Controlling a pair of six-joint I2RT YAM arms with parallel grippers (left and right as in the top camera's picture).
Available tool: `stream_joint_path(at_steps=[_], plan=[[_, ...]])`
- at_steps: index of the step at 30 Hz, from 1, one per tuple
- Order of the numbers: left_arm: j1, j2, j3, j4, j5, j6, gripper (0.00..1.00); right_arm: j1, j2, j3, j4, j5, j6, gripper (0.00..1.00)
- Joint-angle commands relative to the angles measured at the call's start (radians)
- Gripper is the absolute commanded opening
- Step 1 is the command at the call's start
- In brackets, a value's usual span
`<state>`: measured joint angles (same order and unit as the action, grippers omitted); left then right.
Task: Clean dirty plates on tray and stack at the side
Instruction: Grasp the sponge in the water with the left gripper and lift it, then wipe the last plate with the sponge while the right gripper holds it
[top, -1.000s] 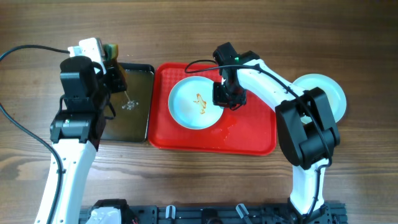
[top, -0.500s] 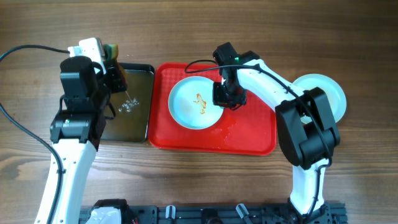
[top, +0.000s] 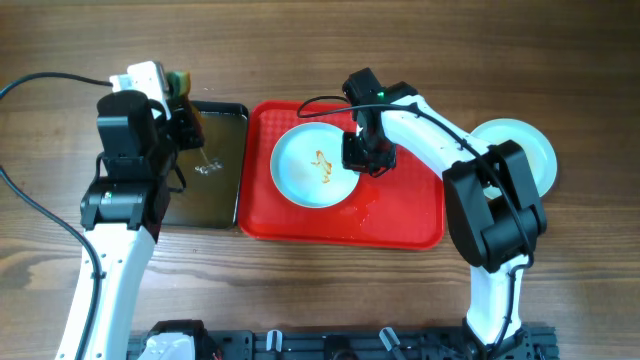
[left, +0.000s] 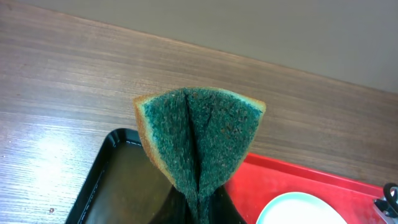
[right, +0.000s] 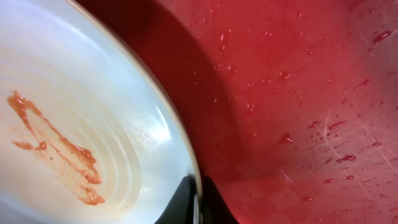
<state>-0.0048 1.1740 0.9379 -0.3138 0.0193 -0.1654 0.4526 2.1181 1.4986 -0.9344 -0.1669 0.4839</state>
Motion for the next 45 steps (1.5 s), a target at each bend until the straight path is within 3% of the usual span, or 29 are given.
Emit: stream_joint_path(at_steps=[1, 15, 22, 27, 29, 32, 34, 37, 45], plan=[[0.001, -0.014, 0.005, -0.005, -0.013, 0.004, 0.04, 0.000, 0.038, -0.027, -0.019, 0.055, -0.013, 0.04], [0.001, 0.214, 0.005, -0.124, -0.005, -0.027, 0.04, 0.000, 0.038, -0.027, -0.016, 0.055, -0.013, 0.04], [0.001, 0.388, 0.005, -0.171, 0.108, -0.030, 0.04, 0.000, 0.038, -0.027, -0.016, 0.055, -0.013, 0.04], [0.001, 0.403, 0.005, -0.180, 0.131, -0.030, 0.04, 0.000, 0.038, -0.027, -0.017, 0.055, -0.013, 0.04], [0.001, 0.403, 0.005, -0.178, 0.211, -0.030, 0.04, 0.000, 0.038, -0.027, -0.017, 0.047, -0.013, 0.04], [-0.005, 0.403, 0.005, -0.148, 0.514, -0.030, 0.04, 0.010, 0.038, -0.027, -0.013, 0.005, -0.022, 0.04], [-0.043, 0.403, 0.005, -0.123, 0.589, -0.030, 0.04, 0.022, 0.038, -0.027, -0.005, -0.024, -0.022, 0.04], [-0.105, 0.423, 0.005, -0.116, 0.558, -0.032, 0.04, 0.039, 0.038, -0.027, 0.005, -0.065, -0.022, 0.04], [-0.269, 0.557, 0.005, -0.026, 0.564, -0.200, 0.04, 0.065, 0.038, -0.027, 0.011, -0.070, -0.021, 0.04]])
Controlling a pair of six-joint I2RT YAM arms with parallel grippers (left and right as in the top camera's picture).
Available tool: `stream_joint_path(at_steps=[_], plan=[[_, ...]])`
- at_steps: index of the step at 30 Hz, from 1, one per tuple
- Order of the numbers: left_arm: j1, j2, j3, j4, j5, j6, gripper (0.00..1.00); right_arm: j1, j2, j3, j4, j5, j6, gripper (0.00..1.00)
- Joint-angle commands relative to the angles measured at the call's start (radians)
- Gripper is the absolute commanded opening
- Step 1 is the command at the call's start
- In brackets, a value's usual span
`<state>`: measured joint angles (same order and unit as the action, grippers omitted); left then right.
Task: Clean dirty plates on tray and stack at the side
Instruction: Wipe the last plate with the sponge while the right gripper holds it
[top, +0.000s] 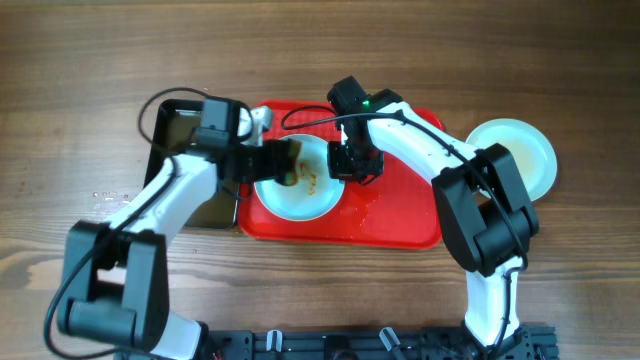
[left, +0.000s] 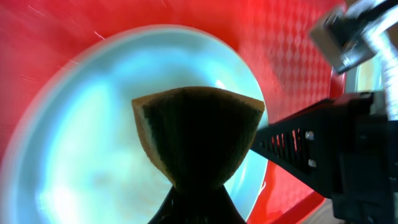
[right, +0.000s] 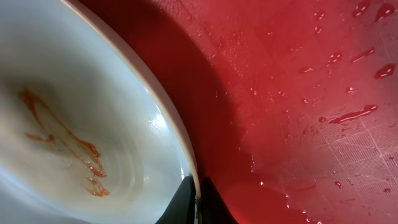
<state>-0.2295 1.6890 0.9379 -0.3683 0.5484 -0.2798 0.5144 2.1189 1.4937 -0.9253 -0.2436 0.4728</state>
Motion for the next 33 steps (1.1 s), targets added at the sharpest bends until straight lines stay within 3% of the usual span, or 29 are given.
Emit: stream_joint_path(at_steps=[1, 11, 26, 33], plan=[[-0.059, 0.054, 0.005, 0.043, 0.040, -0.106, 0.04, 0.003, 0.037, -0.023, 0.002, 0.007, -0.010, 0.04], [-0.101, 0.131, 0.002, 0.119, 0.038, -0.286, 0.04, 0.003, 0.037, -0.023, 0.005, 0.007, -0.010, 0.04], [-0.103, 0.133, -0.013, 0.130, 0.046, -0.303, 0.04, 0.003, 0.037, -0.023, 0.005, 0.007, -0.010, 0.04], [-0.106, 0.133, -0.082, 0.219, 0.092, -0.313, 0.04, 0.003, 0.037, -0.023, 0.005, 0.007, -0.010, 0.04]])
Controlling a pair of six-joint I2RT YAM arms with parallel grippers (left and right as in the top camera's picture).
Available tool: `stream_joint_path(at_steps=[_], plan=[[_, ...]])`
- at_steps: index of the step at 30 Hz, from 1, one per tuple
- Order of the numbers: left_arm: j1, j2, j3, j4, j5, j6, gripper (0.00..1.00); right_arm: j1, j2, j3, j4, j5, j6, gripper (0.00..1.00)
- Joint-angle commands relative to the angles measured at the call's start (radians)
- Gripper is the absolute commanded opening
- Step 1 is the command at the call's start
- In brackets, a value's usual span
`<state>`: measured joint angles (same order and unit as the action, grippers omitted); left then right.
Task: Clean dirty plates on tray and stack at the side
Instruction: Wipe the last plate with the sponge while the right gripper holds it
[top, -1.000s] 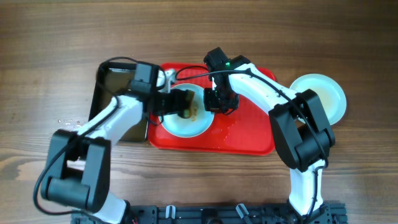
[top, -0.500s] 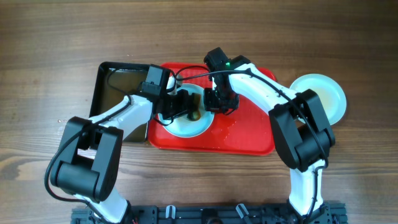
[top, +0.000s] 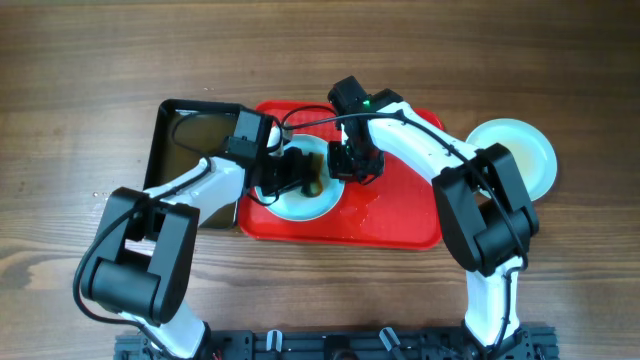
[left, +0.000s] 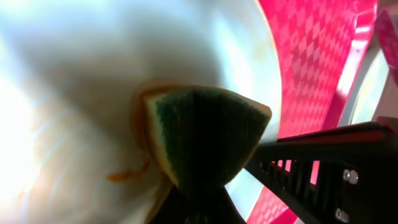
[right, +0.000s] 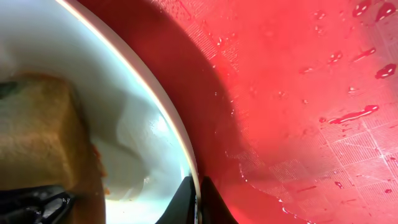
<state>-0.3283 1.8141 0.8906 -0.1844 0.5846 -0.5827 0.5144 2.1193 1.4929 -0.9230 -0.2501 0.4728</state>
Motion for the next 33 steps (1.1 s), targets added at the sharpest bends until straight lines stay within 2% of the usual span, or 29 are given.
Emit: stream_joint_path(at_steps=[1, 5, 14, 17, 21, 25, 29, 33], plan=[[-0.010, 0.008, -0.045, 0.048, 0.055, -0.010, 0.04, 0.003, 0.037, -0.022, 0.003, 0.013, -0.010, 0.04], [-0.013, 0.008, -0.086, 0.103, 0.055, -0.037, 0.04, 0.003, 0.037, -0.022, 0.003, 0.014, -0.010, 0.04], [-0.031, 0.008, -0.108, 0.121, 0.047, -0.041, 0.04, 0.003, 0.037, -0.022, 0.003, 0.014, -0.010, 0.04], [-0.063, 0.008, -0.108, 0.121, -0.047, -0.115, 0.04, 0.003, 0.037, -0.022, 0.003, 0.014, -0.010, 0.04], [-0.084, 0.008, -0.108, 0.117, -0.157, -0.137, 0.04, 0.003, 0.037, -0.022, -0.001, 0.017, -0.010, 0.04], [-0.015, 0.008, -0.108, 0.118, -0.224, -0.138, 0.04, 0.003, 0.037, -0.022, -0.002, 0.017, -0.010, 0.04], [0.112, 0.008, -0.108, 0.121, -0.230, -0.139, 0.04, 0.003, 0.037, -0.022, -0.002, 0.017, -0.011, 0.04], [0.148, 0.004, -0.108, 0.114, -0.122, -0.013, 0.04, 0.003, 0.037, -0.022, -0.001, 0.017, -0.010, 0.04]])
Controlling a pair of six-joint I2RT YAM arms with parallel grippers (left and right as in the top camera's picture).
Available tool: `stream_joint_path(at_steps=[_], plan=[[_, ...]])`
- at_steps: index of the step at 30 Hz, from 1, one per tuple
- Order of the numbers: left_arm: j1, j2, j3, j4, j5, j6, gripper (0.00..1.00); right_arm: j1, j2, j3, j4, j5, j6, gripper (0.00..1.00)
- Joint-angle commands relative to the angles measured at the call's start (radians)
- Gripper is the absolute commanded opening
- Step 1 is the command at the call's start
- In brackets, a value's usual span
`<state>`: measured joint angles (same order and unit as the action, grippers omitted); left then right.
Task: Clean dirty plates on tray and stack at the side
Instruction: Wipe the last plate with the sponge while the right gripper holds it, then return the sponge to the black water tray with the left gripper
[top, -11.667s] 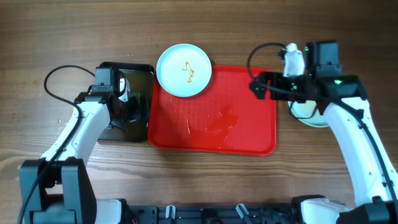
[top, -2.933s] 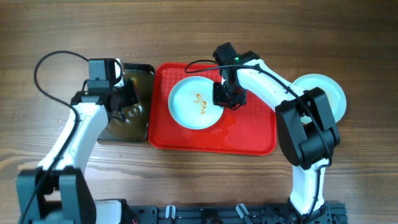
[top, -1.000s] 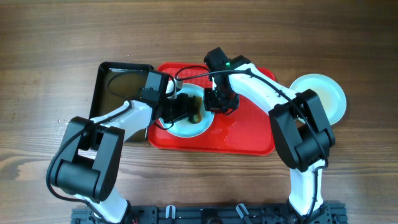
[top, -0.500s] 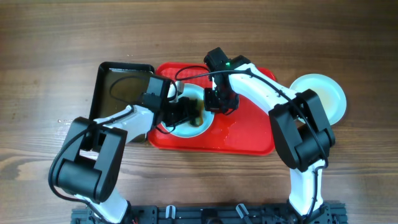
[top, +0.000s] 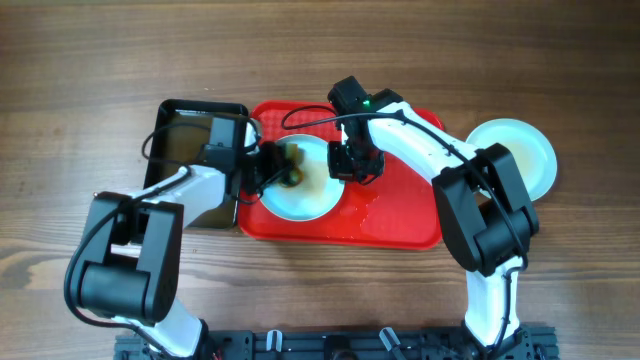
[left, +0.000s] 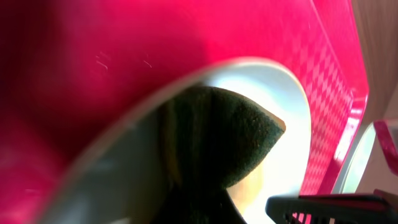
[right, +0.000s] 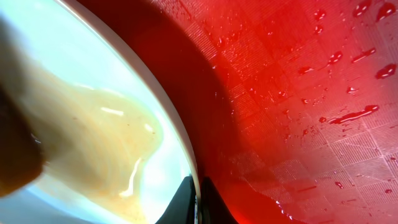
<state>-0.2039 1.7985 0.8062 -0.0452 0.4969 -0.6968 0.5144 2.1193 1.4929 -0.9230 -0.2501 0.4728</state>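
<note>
A white plate (top: 305, 190) lies on the red tray (top: 400, 215); its inside carries a pale wet smear of sauce (right: 93, 134). My right gripper (top: 350, 160) is shut on the plate's right rim (right: 186, 149), one finger inside and one outside. My left gripper (top: 272, 165) is shut on a green and yellow sponge (left: 217, 134), which presses on the plate's upper left part (top: 290, 160). The sponge's edge shows at the left of the right wrist view (right: 12, 155). A second white plate (top: 518, 155) sits on the table right of the tray.
A black tray (top: 180, 140) holding liquid stands against the red tray's left side, under my left arm. Water drops (right: 354, 115) lie on the red tray's floor. Wooden table (top: 320, 50) surrounds everything.
My left gripper moved the sponge from the plate's middle to its upper left part. The orange sauce streak is now a pale smear. My right gripper holds the rim as before.
First my left gripper held the sponge above the black tray, while my right gripper pinched the rim of a plate streaked with orange sauce. Then the sponge was over the plate's left side, then on the sauce. Now only a thin smear shows.
</note>
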Motion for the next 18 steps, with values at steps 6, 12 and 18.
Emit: stream_joint_path(at_steps=[6, 12, 18], plan=[[0.024, -0.125, -0.024, -0.099, 0.041, 0.238, 0.04, 0.003, 0.037, -0.022, -0.006, 0.026, -0.028, 0.04], [0.081, -0.368, -0.024, -0.239, -0.126, 0.272, 0.04, 0.003, 0.037, -0.022, 0.014, 0.040, -0.024, 0.04], [0.191, -0.432, -0.024, -0.301, -0.269, 0.355, 0.04, 0.003, 0.037, -0.022, 0.061, 0.040, -0.025, 0.05]])
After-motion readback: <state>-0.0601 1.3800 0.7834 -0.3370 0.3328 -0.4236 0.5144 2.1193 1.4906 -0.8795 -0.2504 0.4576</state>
